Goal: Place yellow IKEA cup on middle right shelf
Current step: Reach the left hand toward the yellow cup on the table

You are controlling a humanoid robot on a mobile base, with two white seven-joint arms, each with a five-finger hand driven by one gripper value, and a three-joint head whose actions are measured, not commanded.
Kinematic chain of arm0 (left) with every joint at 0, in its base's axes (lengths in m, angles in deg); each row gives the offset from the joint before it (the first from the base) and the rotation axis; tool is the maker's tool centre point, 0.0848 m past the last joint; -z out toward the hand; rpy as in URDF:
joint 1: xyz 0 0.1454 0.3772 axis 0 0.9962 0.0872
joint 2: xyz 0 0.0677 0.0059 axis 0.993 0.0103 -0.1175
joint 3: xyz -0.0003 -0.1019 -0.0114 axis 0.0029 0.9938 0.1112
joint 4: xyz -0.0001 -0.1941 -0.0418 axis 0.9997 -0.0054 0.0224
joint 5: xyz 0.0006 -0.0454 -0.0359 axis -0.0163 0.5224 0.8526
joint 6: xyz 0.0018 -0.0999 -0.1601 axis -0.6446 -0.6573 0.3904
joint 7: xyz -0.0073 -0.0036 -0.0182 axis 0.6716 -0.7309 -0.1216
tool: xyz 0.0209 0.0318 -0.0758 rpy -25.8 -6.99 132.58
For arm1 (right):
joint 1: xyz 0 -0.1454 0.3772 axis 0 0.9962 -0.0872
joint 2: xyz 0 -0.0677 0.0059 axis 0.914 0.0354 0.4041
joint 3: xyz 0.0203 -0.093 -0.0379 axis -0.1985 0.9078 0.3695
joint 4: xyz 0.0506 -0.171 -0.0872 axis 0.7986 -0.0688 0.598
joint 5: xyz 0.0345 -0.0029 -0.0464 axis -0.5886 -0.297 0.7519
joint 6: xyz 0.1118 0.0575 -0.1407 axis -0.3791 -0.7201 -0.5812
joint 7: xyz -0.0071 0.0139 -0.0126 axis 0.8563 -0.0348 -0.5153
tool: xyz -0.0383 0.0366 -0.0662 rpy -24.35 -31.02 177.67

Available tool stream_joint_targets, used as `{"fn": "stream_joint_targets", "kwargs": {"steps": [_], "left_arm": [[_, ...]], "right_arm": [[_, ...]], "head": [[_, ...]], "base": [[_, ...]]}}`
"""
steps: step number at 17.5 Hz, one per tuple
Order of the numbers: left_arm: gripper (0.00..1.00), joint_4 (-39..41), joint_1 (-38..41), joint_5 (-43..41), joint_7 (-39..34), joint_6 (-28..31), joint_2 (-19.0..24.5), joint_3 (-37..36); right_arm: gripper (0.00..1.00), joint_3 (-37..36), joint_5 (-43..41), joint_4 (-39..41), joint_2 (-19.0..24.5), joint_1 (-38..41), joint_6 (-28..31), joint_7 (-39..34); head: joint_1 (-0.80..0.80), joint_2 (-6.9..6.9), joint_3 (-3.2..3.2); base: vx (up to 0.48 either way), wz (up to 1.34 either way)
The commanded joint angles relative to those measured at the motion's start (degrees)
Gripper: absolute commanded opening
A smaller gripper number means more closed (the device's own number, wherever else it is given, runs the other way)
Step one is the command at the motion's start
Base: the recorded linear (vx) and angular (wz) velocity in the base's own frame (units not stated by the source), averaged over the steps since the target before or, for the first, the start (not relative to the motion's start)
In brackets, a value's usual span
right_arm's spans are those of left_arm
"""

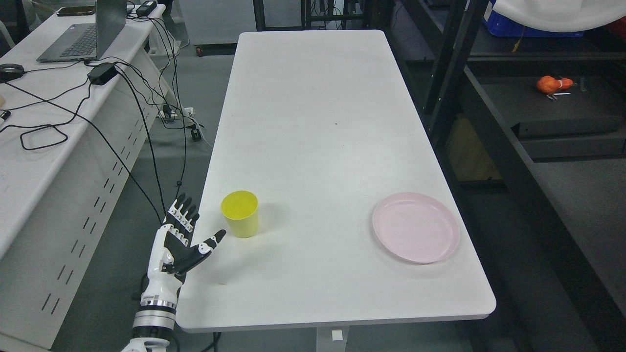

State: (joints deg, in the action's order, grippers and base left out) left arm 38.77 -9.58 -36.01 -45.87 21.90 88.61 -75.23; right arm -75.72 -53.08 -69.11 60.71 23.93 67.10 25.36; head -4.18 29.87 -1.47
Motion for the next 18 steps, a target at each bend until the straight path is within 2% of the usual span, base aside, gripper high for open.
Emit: {"fn": "stream_joint_targets", "kwargs": {"steps": [1,7,11,18], "left_arm": [[0.98,-9.6,-6.8,0.1,0.0,3.1,1.0,-0.4],[0.98,-12.5,-10.9,-5.6,0.0,3.8,1.0,-3.3],[0.98,-15.0,-13.7,-6.0,0.0,4.5,1.0,-4.6],[0.98,-16.2,-13.8,-7.3,0.1,4.9,1.0,-7.7]], "right_arm": [[0.99,1.0,-1.4,0.0,-1.0,0.8,0.0,-0.3],[0.99,1.0,-1.4,0.0,-1.0,0.8,0.0,-0.3],[0.99,1.0,-1.4,0.0,-1.0,0.8,0.0,-0.3],[0.99,1.0,-1.4,0.0,-1.0,0.8,0.0,-0.3]], "head": [[0.00,0.00,0.00],[0.00,0.00,0.00],[0.00,0.00,0.00],[0.00,0.00,0.00]], "base": [[0.000,0.00],[0.000,0.00],[0.000,0.00],[0.000,0.00]]}}
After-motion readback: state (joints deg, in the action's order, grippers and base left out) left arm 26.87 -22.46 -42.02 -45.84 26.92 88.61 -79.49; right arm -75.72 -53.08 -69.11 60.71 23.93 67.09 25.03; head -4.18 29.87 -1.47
